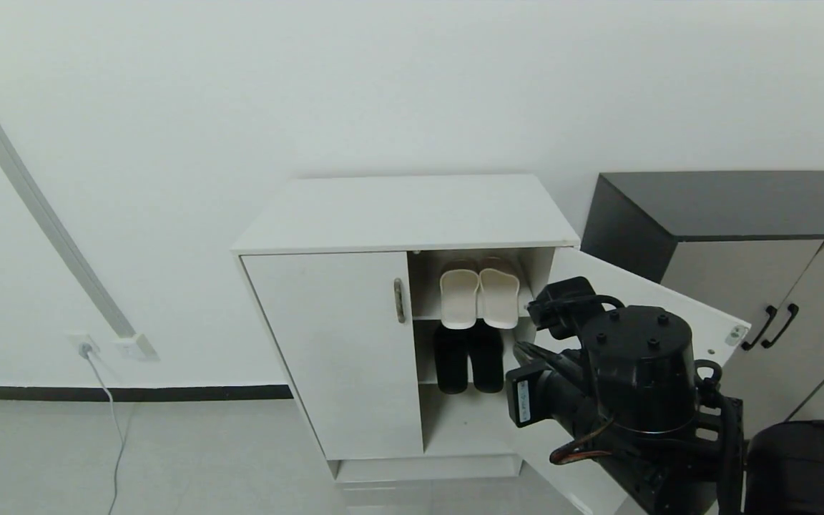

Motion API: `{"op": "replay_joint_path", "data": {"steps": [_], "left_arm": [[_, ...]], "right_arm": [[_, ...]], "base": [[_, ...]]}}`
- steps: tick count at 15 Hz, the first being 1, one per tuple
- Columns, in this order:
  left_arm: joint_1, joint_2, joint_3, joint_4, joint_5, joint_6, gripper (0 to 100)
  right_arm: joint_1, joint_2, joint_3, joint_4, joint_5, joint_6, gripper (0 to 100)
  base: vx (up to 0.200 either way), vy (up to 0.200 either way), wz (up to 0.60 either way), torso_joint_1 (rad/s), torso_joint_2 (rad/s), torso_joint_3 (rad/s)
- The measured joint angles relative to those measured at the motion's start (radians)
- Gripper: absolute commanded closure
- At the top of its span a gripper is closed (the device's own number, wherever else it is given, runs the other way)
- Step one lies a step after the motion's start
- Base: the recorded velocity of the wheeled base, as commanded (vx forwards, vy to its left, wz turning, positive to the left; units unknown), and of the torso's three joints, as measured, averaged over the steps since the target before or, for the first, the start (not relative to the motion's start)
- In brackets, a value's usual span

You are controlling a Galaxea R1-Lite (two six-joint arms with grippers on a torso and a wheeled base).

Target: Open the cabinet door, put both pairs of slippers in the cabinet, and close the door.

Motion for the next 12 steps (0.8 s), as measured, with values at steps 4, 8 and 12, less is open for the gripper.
{"op": "replay_joint_path", "data": {"steps": [4, 8, 12], "left_arm": [[0.0, 0.0, 0.0, 0.0, 0.0, 0.0, 100], [0.0, 0.0, 0.0, 0.0, 0.0, 0.0, 100], [0.0, 0.0, 0.0, 0.0, 0.0, 0.0, 100]], "right_arm": [[0.0, 0.0, 0.001, 0.0, 0.0, 0.0, 100], [0.0, 0.0, 0.001, 0.0, 0.001, 0.0, 100], [0.0, -0.002, 0.021, -0.002, 0.003, -0.015, 100]], "base": [[0.0, 0.0, 0.0, 0.253, -0.58, -0.329], [0.0, 0.0, 0.0, 0.232, -0.52, -0.287], [0.0, 0.0, 0.0, 0.14, -0.31, -0.166]]}}
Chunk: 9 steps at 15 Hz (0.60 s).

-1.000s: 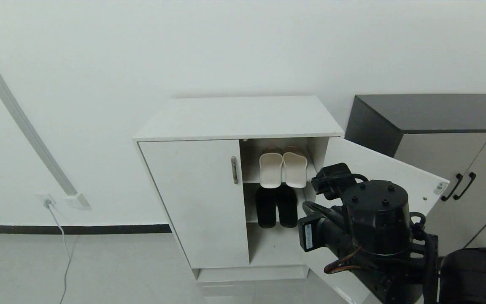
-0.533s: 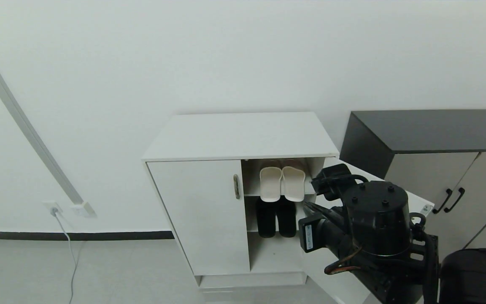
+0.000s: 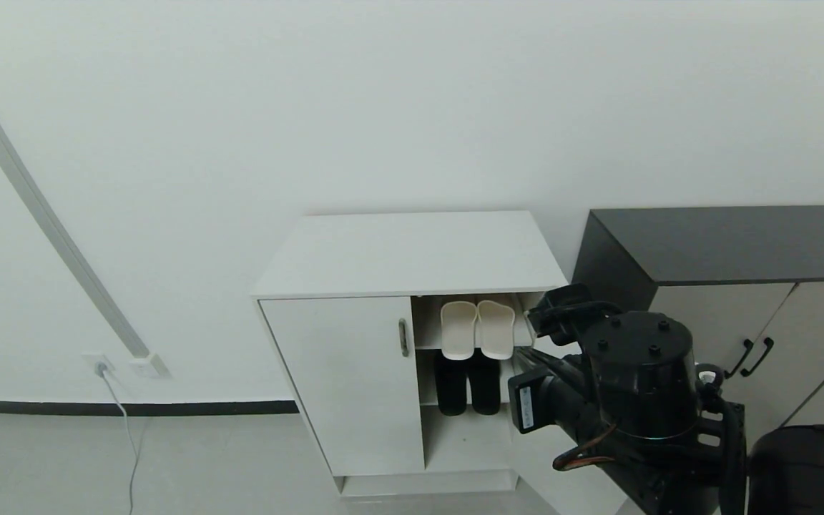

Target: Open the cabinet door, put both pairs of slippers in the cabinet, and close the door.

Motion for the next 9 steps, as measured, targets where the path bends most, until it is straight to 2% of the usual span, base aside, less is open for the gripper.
{"op": "replay_joint_path", "data": {"steps": [7, 9], "left_arm": [[0.0, 0.0, 0.0, 0.0, 0.0, 0.0, 100], [0.0, 0.0, 0.0, 0.0, 0.0, 0.0, 100]], "right_arm": [[0.0, 0.0, 0.01, -0.016, 0.002, -0.003, 100], [0.0, 0.0, 0.014, -0.015, 0.003, -0.003, 100]], "base": [[0.0, 0.0, 0.0, 0.0, 0.0, 0.0], [0.0, 0.0, -0.6, 0.002, 0.0, 0.007]]}}
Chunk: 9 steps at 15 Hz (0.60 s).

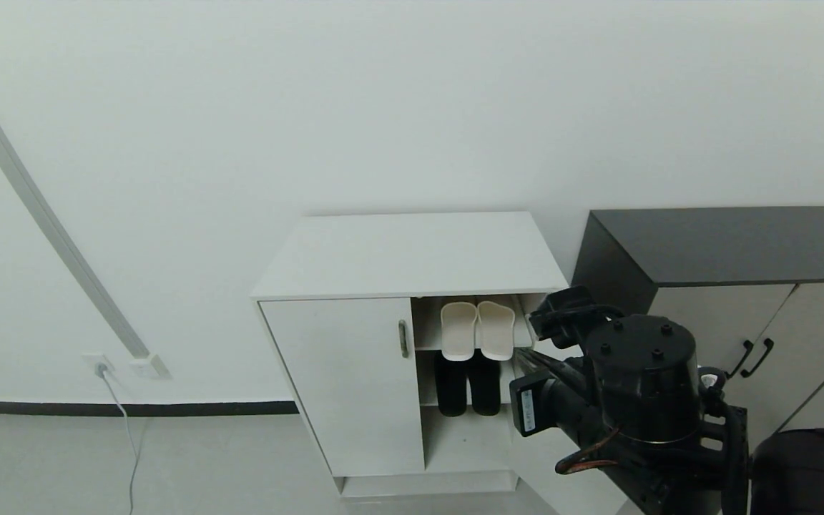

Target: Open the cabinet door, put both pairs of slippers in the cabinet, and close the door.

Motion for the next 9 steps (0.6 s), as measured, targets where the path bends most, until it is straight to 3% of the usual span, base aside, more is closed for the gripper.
{"op": "replay_joint_path", "data": {"steps": [4, 9], "left_arm": [[0.0, 0.0, 0.0, 0.0, 0.0, 0.0, 100], [0.001, 0.0, 0.0, 0.0, 0.0, 0.0, 100]], "right_arm": [[-0.01, 0.001, 0.002, 0.001, 0.0, 0.0, 100], [-0.059, 0.002, -0.001, -0.002, 0.021, -0.006, 100]], "base": [[0.0, 0.0, -0.6, 0.006, 0.0, 0.0], [0.0, 0.0, 0.0, 0.0, 0.0, 0.0]]}}
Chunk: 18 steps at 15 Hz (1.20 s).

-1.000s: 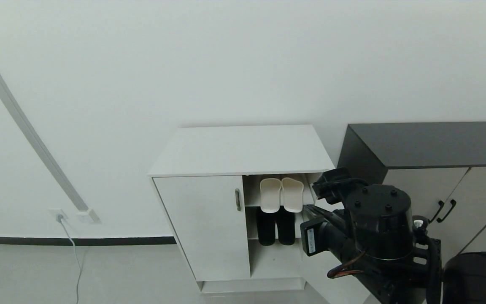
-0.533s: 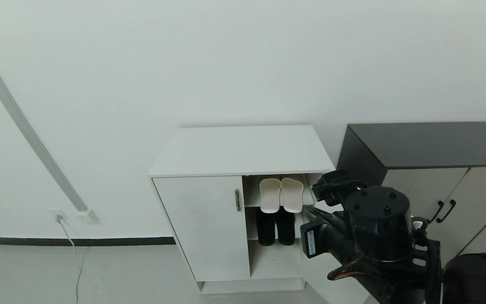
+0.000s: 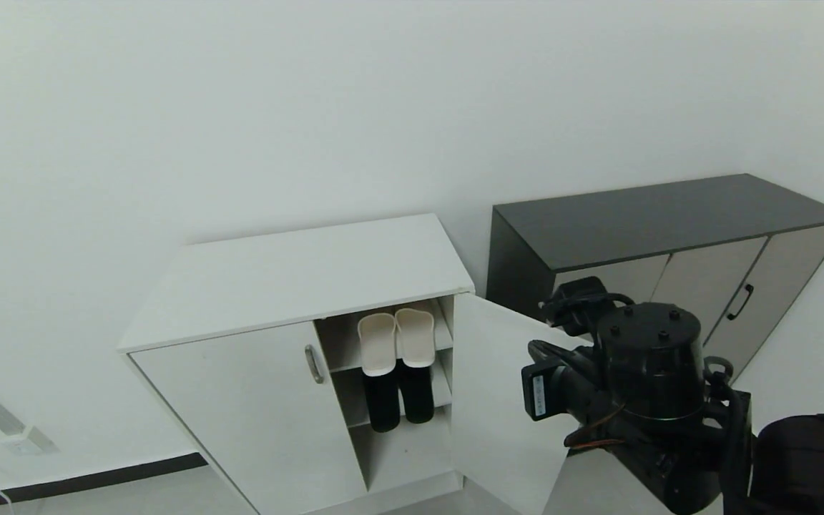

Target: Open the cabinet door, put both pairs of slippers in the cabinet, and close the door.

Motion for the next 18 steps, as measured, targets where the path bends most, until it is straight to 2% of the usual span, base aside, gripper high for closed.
{"op": "replay_joint_path", "data": {"steps": [6, 14, 18], "left_arm": [[-0.002, 0.0, 0.0, 0.0, 0.0, 0.0, 100], [-0.001, 0.0, 0.0, 0.0, 0.0, 0.0, 100], [-0.002, 0.0, 0.0, 0.0, 0.0, 0.0, 100]], "right_arm": [[-0.037, 0.034, -0.001, -0.039, 0.009, -0.013, 100], [-0.064, 0.044, -0.003, -0.047, 0.024, -0.016, 100], [-0.09, 0.045, -0.011, -0.052, 0.046, -0.016, 100]], "base": [[0.0, 0.0, 0.0, 0.0, 0.0, 0.0], [-0.2, 0.0, 0.0, 0.0, 0.0, 0.002], [0.0, 0.0, 0.0, 0.0, 0.0, 0.0]]}}
